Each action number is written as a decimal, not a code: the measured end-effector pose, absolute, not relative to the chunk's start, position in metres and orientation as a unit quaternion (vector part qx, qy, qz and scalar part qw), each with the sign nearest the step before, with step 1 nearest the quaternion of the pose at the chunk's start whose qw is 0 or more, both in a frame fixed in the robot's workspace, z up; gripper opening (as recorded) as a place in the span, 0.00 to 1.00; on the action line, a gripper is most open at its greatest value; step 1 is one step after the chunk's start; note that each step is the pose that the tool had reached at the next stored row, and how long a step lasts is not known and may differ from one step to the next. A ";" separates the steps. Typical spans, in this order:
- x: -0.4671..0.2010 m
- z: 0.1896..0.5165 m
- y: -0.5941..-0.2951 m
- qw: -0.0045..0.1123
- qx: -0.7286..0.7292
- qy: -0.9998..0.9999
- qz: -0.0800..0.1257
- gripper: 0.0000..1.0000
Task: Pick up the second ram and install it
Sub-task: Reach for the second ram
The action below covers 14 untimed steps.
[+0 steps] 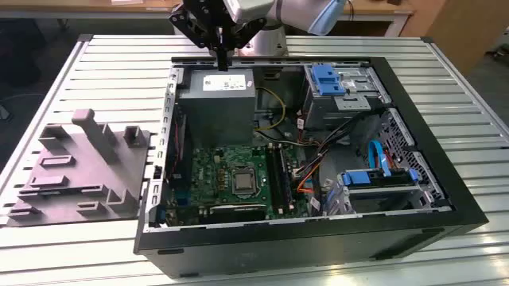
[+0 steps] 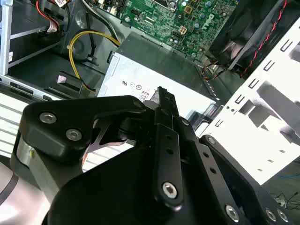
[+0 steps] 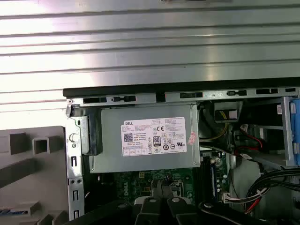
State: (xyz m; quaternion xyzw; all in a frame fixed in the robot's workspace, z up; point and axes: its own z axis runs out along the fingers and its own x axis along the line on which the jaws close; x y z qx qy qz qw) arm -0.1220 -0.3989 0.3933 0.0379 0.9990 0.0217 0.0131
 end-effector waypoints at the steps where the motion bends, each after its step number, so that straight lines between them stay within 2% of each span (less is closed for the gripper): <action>1: -0.122 0.393 -0.399 0.013 0.038 0.999 0.022 0.10; 14: -0.124 0.393 -0.399 0.013 0.038 0.999 0.022 0.10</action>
